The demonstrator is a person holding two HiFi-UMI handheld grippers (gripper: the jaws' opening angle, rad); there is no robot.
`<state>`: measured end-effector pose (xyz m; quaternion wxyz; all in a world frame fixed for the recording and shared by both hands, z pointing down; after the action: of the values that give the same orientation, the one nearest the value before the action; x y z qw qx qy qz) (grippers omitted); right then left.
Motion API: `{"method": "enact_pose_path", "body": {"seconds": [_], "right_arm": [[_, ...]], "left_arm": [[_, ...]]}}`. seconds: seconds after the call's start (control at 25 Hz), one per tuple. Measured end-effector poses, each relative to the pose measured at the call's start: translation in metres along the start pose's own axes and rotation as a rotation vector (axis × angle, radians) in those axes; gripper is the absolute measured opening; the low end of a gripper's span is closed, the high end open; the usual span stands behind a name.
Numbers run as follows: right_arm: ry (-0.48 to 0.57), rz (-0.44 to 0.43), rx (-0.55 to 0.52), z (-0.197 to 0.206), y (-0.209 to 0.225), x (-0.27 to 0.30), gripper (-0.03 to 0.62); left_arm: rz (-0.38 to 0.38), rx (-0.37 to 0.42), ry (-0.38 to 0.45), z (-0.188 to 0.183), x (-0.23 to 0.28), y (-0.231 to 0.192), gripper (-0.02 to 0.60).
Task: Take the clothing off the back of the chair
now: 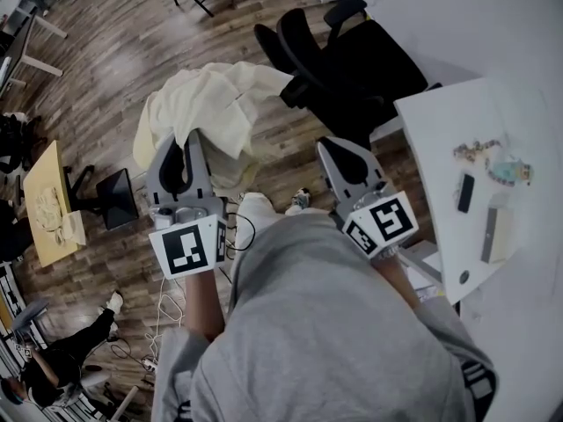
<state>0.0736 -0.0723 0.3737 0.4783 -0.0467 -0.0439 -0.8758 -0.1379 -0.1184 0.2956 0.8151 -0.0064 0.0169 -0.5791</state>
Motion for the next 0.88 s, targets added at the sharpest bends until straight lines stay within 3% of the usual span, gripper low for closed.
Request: {"method": "enact_pose_path", "body": {"seconds": [0.44,0.88], "right_arm": [[-0.008,-0.086,-0.028,-0.003,-0.02,0.023,0.034],[-0.027,-0.155,-0.052,-0.003,-0.044,0.042,0.034]], "left_arm": [[-0.092,-0.014,-0.009,0.011,-0.026,-0.029,0.048],[-0.138,-0.044,-0.034,0.03,-0.045,-0.047,0.046]]}}
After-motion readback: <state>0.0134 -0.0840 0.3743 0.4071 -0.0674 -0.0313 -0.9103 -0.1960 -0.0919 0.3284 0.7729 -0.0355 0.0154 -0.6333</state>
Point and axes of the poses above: the fingertips, and each gripper's own axes: x forward along the fingers, y to its right, z out of its underside, the point moved 3 cm from there along -x, backward along the fingers, and after that the axes turned 11 degrees about -x, right-handed, at the moved point
